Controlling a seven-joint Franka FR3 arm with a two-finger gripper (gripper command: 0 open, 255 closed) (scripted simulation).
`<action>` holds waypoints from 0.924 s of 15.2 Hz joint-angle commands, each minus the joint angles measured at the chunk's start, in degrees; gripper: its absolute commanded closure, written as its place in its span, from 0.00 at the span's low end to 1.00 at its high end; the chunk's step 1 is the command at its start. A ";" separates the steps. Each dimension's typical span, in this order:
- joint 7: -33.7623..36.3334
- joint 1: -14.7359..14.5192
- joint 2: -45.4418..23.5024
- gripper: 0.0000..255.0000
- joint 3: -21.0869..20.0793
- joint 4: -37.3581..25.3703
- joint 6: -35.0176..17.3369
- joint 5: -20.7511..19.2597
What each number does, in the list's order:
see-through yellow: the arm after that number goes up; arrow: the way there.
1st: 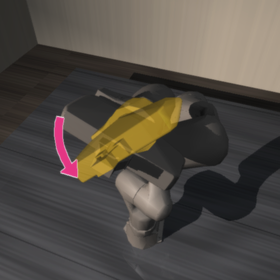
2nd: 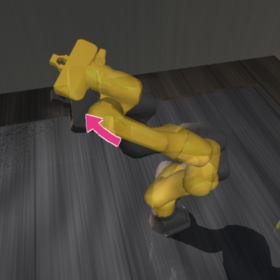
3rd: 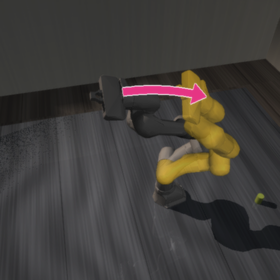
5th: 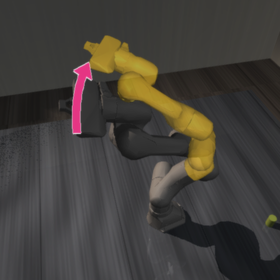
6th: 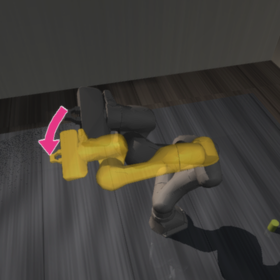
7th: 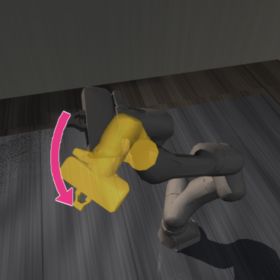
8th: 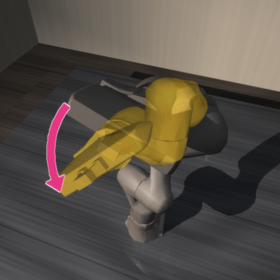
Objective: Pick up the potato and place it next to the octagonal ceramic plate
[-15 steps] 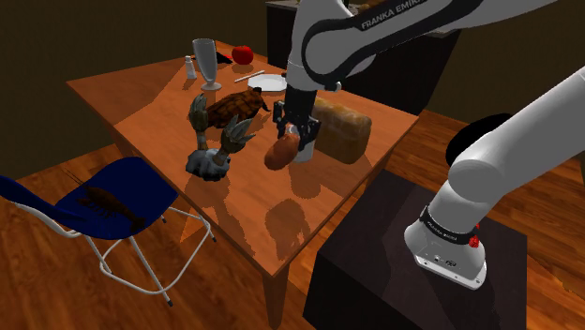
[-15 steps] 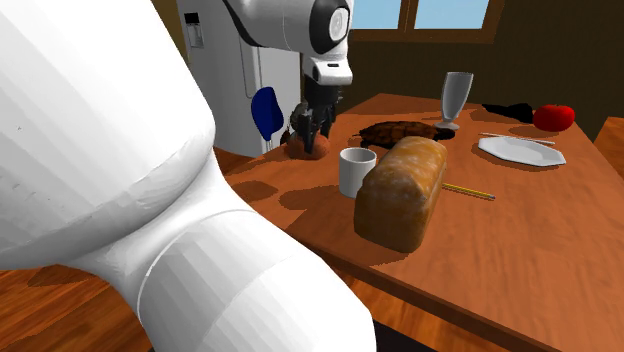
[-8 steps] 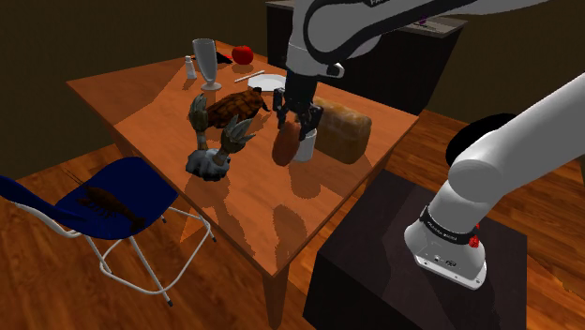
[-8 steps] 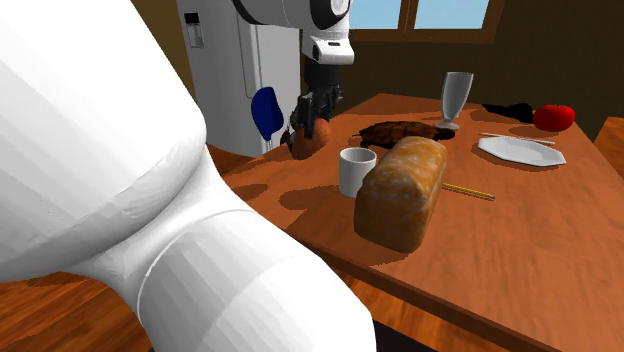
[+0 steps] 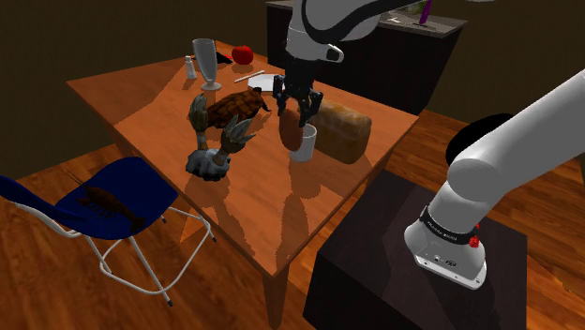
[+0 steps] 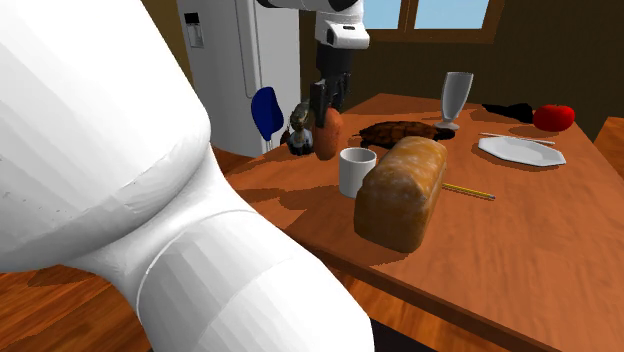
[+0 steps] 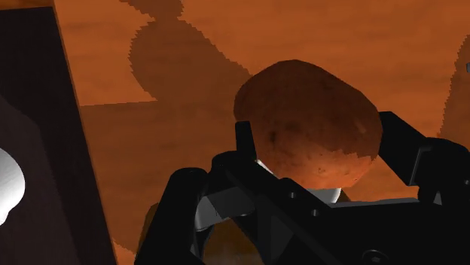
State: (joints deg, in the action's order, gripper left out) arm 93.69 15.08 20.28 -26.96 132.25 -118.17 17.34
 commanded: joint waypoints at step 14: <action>-7.44 7.87 -25.74 1.00 5.51 -22.52 -0.23 -11.48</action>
State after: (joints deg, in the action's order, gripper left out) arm 86.76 22.57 -3.33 -21.85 111.70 -118.45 6.71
